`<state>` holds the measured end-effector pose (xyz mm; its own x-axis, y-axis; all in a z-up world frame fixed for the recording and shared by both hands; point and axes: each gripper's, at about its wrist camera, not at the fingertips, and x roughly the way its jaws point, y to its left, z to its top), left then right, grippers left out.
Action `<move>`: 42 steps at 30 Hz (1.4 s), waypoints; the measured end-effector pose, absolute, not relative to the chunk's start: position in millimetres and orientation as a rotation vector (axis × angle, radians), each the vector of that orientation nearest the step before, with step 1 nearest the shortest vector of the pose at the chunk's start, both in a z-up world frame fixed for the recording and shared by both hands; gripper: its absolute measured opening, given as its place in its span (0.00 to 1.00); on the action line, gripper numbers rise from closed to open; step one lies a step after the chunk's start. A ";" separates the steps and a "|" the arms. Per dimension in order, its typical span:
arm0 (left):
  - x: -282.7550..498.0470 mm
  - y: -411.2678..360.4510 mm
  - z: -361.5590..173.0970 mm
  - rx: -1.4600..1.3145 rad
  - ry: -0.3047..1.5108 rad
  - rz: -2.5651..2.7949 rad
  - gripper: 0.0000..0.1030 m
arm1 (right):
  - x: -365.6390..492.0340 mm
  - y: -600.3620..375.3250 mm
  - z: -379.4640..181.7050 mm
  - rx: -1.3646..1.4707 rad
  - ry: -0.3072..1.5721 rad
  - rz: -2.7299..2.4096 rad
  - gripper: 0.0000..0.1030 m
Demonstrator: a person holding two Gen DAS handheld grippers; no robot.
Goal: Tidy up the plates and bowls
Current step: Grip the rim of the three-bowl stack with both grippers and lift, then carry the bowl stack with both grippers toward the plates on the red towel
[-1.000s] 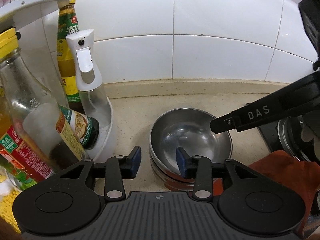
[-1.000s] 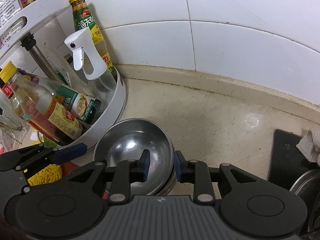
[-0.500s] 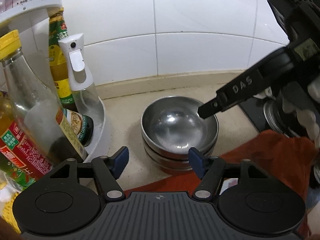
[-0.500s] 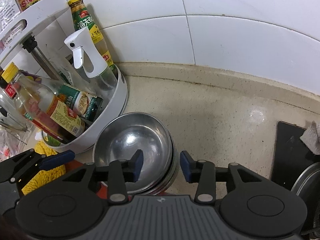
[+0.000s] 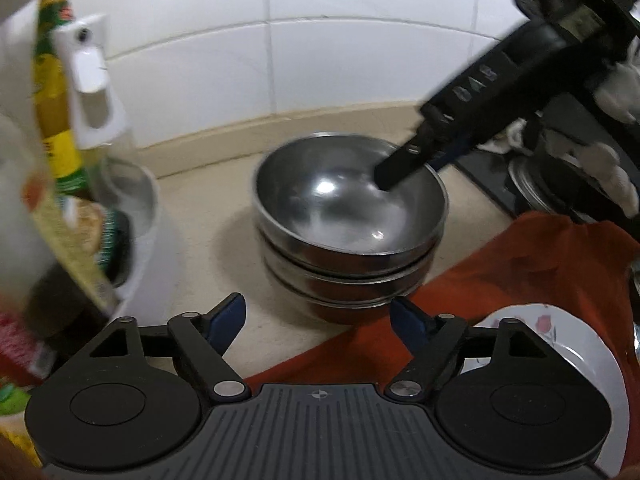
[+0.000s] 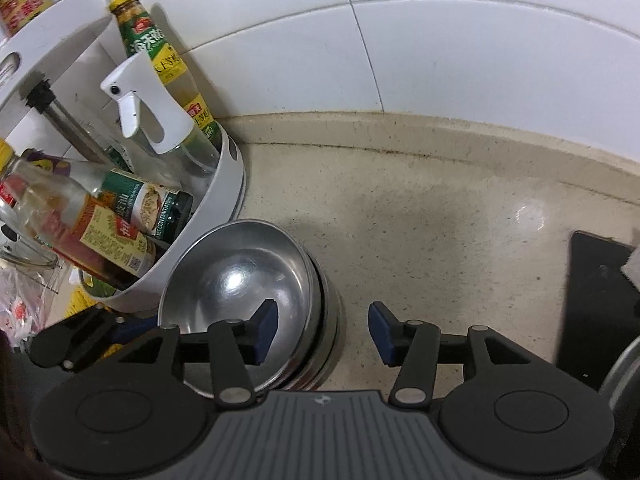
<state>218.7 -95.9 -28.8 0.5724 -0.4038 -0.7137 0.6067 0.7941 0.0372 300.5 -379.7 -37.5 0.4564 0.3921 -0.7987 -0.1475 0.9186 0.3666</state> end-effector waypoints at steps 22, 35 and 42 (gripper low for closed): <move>266.3 -143.8 -63.1 0.407 0.590 -0.754 1.00 | 367.8 -391.4 -80.6 0.358 1.081 0.472 0.57; 272.5 -161.3 -75.6 0.436 0.535 -0.716 1.00 | 379.4 -401.1 -84.4 0.360 1.032 0.495 0.60; 280.3 -178.8 -84.6 0.442 0.532 -0.686 1.00 | 388.1 -407.7 -84.0 0.358 1.002 0.472 0.60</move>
